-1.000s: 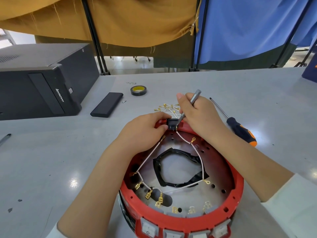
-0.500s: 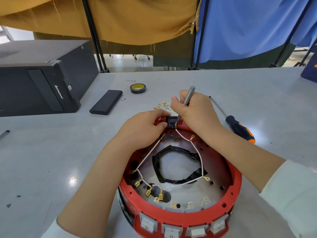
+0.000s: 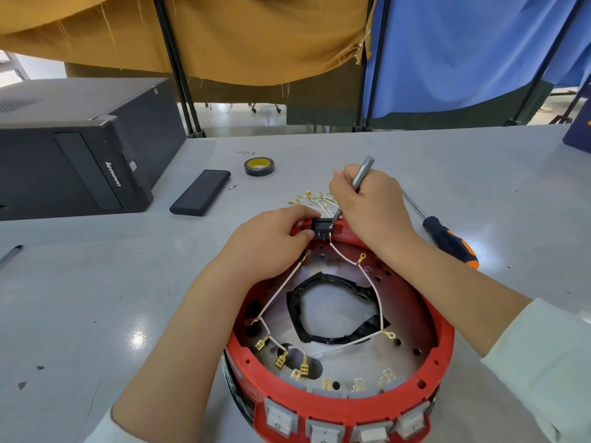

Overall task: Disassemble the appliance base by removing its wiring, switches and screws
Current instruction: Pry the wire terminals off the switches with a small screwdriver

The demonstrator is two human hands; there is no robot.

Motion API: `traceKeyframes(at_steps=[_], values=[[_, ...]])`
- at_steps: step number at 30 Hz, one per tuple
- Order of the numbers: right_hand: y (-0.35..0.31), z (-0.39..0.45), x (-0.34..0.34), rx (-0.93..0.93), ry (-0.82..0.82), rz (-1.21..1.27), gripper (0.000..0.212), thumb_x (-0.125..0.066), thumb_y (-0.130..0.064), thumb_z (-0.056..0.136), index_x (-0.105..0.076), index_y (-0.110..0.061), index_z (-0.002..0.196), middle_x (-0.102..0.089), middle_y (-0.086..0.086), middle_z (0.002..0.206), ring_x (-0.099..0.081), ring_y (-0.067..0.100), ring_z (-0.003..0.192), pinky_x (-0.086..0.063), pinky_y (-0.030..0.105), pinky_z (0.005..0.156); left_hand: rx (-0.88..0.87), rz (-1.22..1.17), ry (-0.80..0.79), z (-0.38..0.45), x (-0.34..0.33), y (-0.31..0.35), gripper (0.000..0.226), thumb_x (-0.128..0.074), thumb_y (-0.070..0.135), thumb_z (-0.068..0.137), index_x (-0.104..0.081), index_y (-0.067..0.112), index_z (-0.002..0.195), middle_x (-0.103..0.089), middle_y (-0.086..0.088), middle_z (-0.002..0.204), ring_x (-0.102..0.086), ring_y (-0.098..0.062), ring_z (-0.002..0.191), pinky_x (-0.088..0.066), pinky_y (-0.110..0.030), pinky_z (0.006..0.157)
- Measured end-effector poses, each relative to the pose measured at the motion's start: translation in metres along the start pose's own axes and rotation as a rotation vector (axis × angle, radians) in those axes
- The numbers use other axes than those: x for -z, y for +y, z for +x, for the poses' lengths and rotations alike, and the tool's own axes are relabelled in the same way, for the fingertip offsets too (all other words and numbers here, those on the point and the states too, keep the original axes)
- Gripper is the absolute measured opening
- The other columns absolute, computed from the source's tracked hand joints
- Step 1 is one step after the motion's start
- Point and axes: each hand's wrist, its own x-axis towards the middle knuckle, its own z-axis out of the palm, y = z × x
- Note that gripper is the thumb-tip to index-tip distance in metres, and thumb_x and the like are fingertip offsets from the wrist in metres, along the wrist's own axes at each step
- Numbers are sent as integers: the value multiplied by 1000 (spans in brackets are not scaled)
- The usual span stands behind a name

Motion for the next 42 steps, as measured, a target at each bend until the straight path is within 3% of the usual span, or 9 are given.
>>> traceKeyframes(at_steps=[5,8,13,18,21,23,27,34,42], values=[[0,2,-2,-54,-87,-48,43,-50,-23,90,-28,-18,53,-29,-5,45,-32,9,46,-28,22,47,1,-12,7,0,-1,0,34,-49,31,94,-51,42,126,-57,16,126,-50,-9,116,-34,-22,84],[0,9,-2,-160,-152,-39,42,-49,-20,87,-29,-18,50,-30,-6,40,-31,9,42,-24,23,43,3,-18,3,0,-1,0,34,-49,31,93,-51,42,126,-57,16,127,-50,-9,117,-34,-22,86],[-3,25,-6,-320,-309,-87,38,-49,-18,82,-30,-17,49,-32,-2,47,-31,18,47,-25,30,50,5,-12,-2,0,-1,0,35,-49,31,93,-50,43,126,-57,15,126,-50,-11,117,-36,-24,87],[-2,17,-2,-305,-251,2,36,-47,-19,85,-34,-15,52,-37,0,45,-36,18,46,-30,29,51,5,-15,1,1,0,0,34,-49,32,93,-51,43,124,-58,15,124,-51,-11,115,-38,-27,90],[-5,17,10,-334,-255,118,36,-54,-25,88,-42,-11,57,-43,-4,34,-37,8,31,-33,19,39,6,-19,-2,0,0,0,32,-49,32,93,-52,44,122,-60,16,120,-52,-11,112,-40,-29,90],[-6,13,17,-292,-242,112,40,-62,-29,85,-42,-14,53,-48,-4,35,-39,4,30,-32,14,38,3,-18,0,-1,-1,0,31,-49,32,93,-52,44,121,-60,16,119,-52,-11,111,-41,-29,90],[-2,-3,16,-247,-112,12,34,-65,-18,76,-41,-15,52,-45,-4,37,-41,7,37,-31,17,41,12,-17,5,-1,0,0,32,-49,32,93,-52,44,123,-60,16,120,-52,-11,112,-40,-28,88],[2,-4,12,-193,-125,-54,32,-63,-14,75,-40,-15,54,-42,1,45,-40,9,41,-30,19,41,8,-14,2,-2,0,1,33,-49,31,93,-51,43,124,-60,15,119,-52,-11,110,-39,-27,86],[3,-5,10,-129,-179,-57,39,-65,-17,80,-38,-18,52,-38,-8,35,-43,1,36,-31,11,40,7,0,-6,0,0,1,35,-48,32,93,-50,43,127,-59,15,123,-52,-11,113,-40,-27,88]])
